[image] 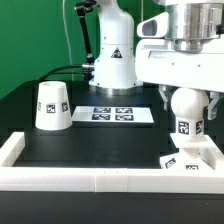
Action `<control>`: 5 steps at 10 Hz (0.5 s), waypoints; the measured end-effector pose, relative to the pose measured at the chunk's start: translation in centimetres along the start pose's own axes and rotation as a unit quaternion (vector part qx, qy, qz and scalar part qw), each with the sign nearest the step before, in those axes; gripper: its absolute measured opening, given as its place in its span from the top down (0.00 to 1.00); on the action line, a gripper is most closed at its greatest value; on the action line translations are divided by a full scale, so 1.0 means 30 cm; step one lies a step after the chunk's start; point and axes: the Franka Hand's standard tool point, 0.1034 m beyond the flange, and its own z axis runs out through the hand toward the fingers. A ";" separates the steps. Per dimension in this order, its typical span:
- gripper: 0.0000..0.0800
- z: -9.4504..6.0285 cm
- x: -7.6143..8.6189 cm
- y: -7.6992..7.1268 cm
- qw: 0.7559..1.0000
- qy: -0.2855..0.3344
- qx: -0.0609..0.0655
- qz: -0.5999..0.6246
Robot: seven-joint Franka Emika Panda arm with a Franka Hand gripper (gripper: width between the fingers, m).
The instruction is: Assemble lamp
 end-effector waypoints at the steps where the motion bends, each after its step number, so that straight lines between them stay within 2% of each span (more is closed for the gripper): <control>1: 0.28 0.001 -0.006 -0.002 0.999 -0.007 -0.002 0.044; 5: 0.28 0.002 -0.014 -0.005 0.982 -0.020 0.002 0.186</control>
Offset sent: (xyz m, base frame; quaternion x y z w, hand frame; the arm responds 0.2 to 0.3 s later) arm -0.0050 -0.0033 -0.0075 -0.0308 -0.0080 0.1750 0.9841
